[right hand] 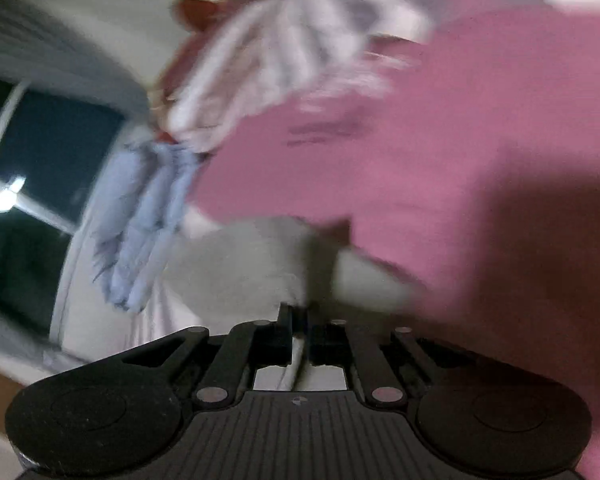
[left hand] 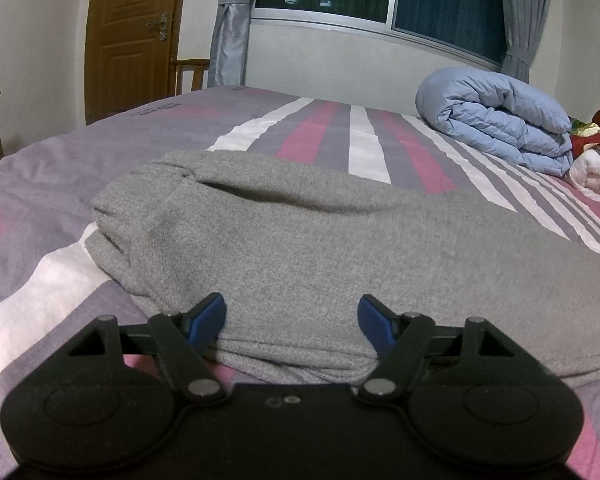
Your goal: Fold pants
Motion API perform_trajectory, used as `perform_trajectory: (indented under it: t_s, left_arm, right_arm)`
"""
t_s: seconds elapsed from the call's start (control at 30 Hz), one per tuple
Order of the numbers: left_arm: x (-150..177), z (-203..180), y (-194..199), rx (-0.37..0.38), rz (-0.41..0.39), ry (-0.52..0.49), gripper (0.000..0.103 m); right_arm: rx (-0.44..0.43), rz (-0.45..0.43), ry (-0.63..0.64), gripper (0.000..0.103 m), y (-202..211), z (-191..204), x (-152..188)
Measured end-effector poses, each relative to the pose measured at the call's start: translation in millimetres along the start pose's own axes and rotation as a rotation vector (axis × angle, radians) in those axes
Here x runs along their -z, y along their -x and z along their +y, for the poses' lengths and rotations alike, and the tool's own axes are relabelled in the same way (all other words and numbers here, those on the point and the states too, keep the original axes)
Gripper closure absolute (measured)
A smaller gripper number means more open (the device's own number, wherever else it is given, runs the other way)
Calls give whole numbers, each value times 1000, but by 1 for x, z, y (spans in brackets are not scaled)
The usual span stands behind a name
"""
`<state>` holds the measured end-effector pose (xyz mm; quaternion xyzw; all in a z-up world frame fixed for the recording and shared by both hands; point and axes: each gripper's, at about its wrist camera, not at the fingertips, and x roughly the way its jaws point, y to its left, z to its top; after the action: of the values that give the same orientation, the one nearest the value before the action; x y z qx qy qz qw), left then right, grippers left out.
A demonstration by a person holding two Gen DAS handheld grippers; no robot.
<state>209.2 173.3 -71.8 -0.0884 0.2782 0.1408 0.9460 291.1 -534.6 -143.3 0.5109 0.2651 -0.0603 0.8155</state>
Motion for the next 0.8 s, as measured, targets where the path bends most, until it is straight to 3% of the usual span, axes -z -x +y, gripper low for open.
perform_trajectory:
  t_s: [0.17,0.2,0.23,0.3,0.33,0.47,0.57,0.6,0.8]
  left_arm:
    - [0,-1,-1,-4,0,-9,35]
    - [0,-1,0,-4,0,-9,35]
    - [0,-1,0,-3,0,-8,35]
    - [0,0,0,-2,0,-8,35]
    - [0,0,0,-2,0,-7,35]
    - [0,0,0,-3,1,-8,35]
    - [0,0,0,-2,1,-8,35]
    - [0,-1,1,-3,1,-9,35]
    - [-1,-1,0,3,1,-2,34]
  right_arm:
    - [-55,0,-19,95,15,-9,-4]
    - [-63,5,-33,86,19,-12,-8]
    - [-79,3,-45,63,19,-13,-8]
    - [-119,-7,-53,40,22,-8,-8]
    - [-116,-8,-50,39,26,-3,-8]
    - [-97,13,-40,41,22,6,-5]
    - [-51,46,-12,74,12,10,-1]
    - [-28,52,-10,97,11,10,-1]
    - [-93,-21,50,98,52,28,7]
